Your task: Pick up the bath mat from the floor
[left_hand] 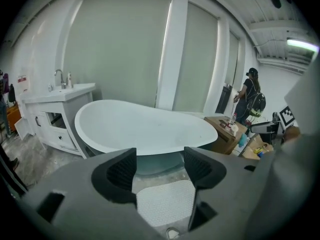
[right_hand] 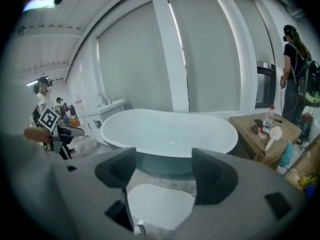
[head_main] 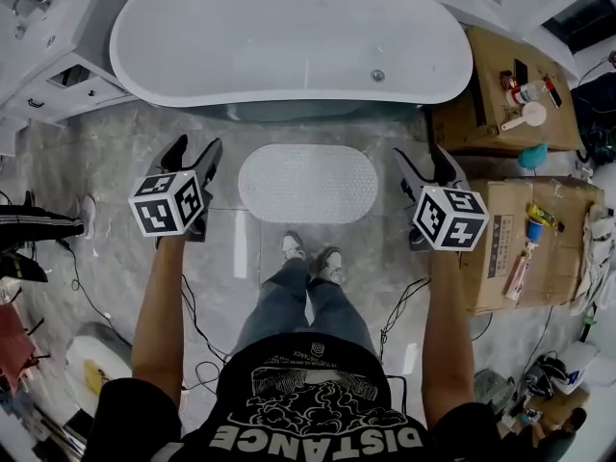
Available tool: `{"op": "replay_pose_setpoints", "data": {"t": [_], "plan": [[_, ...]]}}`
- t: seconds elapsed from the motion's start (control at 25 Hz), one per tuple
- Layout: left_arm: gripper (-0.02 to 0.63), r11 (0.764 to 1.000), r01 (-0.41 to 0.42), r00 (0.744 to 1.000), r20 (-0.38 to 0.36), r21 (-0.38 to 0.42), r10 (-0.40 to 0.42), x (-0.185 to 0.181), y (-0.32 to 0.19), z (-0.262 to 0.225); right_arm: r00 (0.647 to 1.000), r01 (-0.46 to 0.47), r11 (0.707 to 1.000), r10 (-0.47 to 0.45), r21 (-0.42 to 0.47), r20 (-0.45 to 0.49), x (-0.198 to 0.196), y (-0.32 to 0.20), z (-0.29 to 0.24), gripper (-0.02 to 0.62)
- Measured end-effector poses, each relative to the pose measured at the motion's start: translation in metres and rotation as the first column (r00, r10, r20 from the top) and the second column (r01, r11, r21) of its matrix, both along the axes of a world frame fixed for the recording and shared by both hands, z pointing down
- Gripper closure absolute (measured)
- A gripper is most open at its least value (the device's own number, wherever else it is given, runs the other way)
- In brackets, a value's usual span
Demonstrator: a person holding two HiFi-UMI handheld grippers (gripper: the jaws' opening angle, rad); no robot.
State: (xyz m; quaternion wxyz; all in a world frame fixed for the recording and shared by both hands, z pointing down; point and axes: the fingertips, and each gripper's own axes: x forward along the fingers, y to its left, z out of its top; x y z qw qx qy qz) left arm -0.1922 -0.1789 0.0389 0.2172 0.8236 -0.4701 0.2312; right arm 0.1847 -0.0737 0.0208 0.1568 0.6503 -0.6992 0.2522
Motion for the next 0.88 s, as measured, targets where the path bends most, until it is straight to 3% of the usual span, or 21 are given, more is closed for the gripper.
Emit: {"op": "replay_pose_setpoints", "data": {"t": [0.36,0.88], "plan": [[0.290,0.995,-0.017,1.000,-0.010,-0.100,0.016,-0.014,-0.004,0.077,0.998,-0.043,0.992,0.047,-0.116,0.032,-0.003,0.006,0.074,0.247],[0.284,0.980,-0.025,0.999,0.040,-0.200,0.034,-0.014,0.026,0.193,0.998,-0.017,0.978,0.028,-0.208,0.051,-0.003,0.017,0.197,0.239]]}}
